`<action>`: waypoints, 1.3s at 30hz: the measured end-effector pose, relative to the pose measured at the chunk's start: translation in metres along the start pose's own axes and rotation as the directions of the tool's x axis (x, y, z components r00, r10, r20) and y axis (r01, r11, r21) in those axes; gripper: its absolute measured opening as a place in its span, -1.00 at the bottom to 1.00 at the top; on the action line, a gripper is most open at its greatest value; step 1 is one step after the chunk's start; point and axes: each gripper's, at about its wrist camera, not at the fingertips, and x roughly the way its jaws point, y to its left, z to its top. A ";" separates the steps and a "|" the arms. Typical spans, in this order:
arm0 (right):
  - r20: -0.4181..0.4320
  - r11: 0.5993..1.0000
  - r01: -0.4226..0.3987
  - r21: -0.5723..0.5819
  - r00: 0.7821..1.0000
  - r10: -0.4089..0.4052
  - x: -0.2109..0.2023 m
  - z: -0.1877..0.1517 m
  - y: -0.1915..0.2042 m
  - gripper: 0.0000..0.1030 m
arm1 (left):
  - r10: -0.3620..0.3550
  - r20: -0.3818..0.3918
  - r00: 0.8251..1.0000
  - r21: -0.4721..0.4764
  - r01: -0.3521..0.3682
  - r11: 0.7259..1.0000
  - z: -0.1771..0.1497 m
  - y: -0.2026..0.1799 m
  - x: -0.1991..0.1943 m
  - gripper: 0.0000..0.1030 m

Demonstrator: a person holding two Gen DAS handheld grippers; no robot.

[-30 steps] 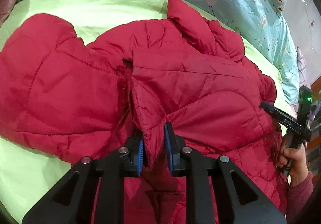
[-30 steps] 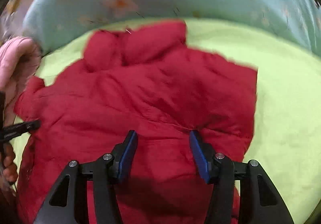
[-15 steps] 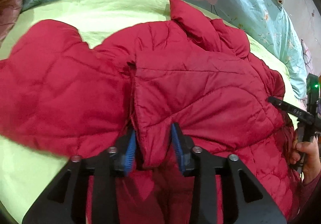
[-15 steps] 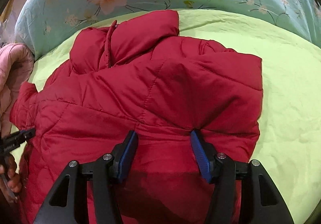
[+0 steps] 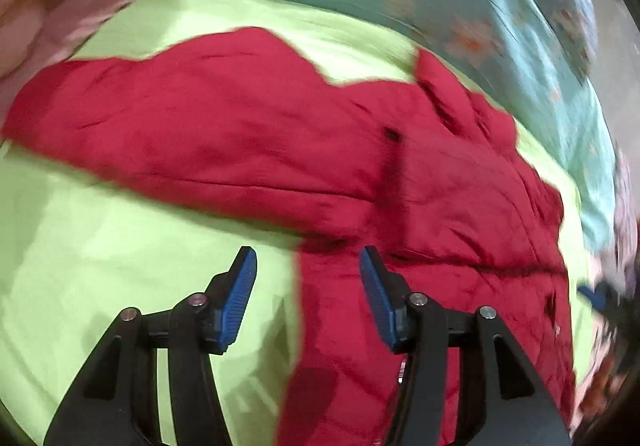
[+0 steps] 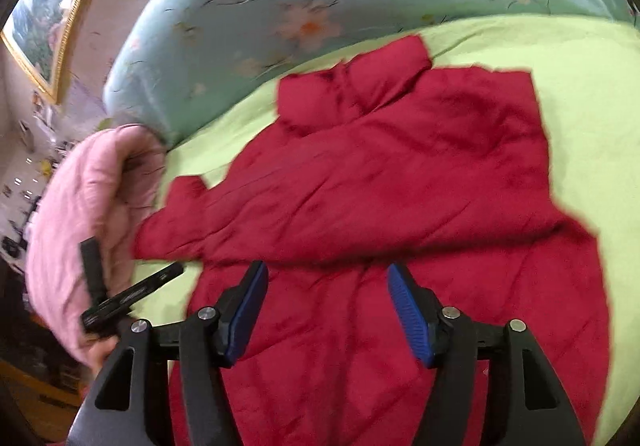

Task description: Fold large clothes

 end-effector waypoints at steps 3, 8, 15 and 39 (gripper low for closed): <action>-0.014 0.999 -0.019 -0.030 1.000 0.019 0.002 -0.015 0.018 0.27 | 0.056 0.017 0.998 -0.109 -0.054 0.993 0.005 0.034 -0.004 0.18; -0.028 0.996 -0.048 -0.077 0.999 0.046 0.004 -0.029 0.045 0.27 | 0.107 0.013 0.994 -0.252 -0.100 0.963 0.016 0.091 0.001 0.18; -0.007 0.988 -0.146 -0.045 0.989 0.146 -0.003 -0.047 0.075 0.27 | 0.094 0.024 0.995 -0.415 -0.076 0.907 0.027 0.149 0.016 0.18; -0.004 0.987 -0.141 0.073 0.990 0.142 -0.002 -0.117 0.070 0.27 | 0.193 0.124 0.973 -0.514 -0.103 0.851 0.081 0.188 0.037 -0.53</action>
